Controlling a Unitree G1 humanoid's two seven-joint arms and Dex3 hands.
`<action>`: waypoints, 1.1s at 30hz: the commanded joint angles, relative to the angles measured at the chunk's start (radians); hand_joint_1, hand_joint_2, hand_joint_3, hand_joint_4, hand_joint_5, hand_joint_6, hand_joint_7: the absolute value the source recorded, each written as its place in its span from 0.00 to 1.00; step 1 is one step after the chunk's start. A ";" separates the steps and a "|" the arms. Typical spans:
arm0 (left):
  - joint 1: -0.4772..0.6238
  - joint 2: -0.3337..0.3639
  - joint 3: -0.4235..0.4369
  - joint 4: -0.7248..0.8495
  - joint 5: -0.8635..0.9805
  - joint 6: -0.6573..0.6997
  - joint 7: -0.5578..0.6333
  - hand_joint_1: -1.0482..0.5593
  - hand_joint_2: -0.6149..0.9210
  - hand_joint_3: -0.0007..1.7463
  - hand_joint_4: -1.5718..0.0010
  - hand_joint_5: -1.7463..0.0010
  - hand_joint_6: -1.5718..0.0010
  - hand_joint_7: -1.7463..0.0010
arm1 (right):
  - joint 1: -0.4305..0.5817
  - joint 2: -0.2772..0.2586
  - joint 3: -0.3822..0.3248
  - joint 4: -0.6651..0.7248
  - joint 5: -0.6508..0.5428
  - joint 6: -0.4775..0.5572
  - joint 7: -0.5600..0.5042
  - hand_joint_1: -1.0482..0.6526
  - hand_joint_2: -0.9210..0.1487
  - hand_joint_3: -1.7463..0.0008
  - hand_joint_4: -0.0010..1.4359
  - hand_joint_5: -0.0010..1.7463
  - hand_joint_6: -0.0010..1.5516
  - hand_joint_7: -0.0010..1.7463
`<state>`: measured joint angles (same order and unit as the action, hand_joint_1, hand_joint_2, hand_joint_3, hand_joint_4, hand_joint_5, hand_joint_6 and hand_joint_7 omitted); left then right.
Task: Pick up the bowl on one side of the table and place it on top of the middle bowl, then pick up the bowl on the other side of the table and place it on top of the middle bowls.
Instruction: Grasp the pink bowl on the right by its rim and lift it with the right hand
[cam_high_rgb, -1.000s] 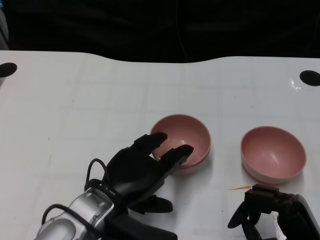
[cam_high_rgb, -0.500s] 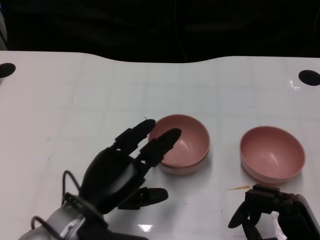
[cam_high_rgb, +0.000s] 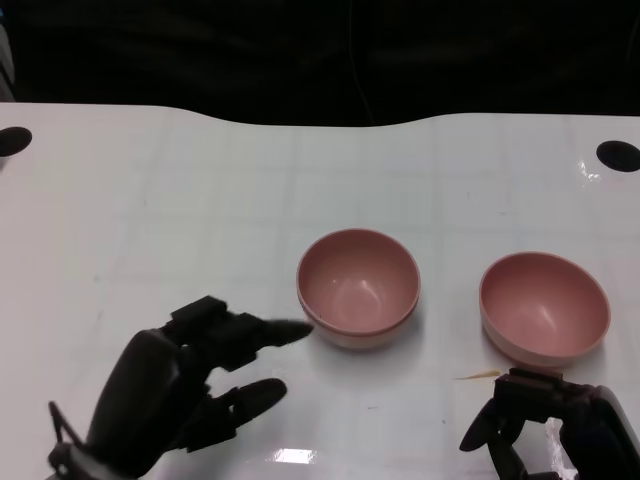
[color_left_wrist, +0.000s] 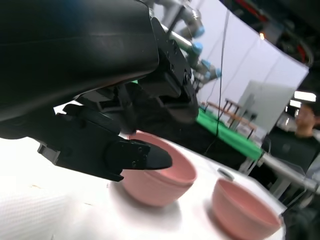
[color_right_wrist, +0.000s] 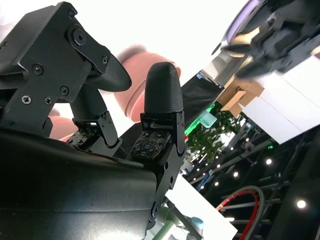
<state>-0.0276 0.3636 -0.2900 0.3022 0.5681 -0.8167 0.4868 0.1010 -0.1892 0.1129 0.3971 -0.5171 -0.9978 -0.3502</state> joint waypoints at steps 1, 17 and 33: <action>0.050 0.017 0.038 -0.007 -0.036 -0.019 -0.037 0.57 0.75 0.59 0.50 0.12 0.46 0.39 | 0.009 -0.018 -0.010 -0.022 0.056 0.012 0.031 0.61 0.62 0.20 0.59 0.88 0.57 0.61; 0.168 0.004 0.094 -0.020 -0.394 -0.005 -0.384 0.60 0.64 0.81 0.45 0.01 0.49 0.15 | 0.057 -0.057 -0.085 -0.223 0.065 0.272 0.116 0.51 0.28 0.69 0.43 0.43 0.50 0.10; 0.149 -0.056 0.149 0.048 -0.445 -0.039 -0.537 0.58 0.62 0.82 0.42 0.06 0.45 0.21 | 0.125 -0.083 -0.141 -0.519 -0.262 0.686 0.096 0.28 0.09 1.00 0.21 0.27 0.28 0.00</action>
<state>0.1307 0.3040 -0.1553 0.3417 0.1278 -0.8409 -0.0389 0.2154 -0.2572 -0.0234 -0.0993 -0.7619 -0.3403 -0.2434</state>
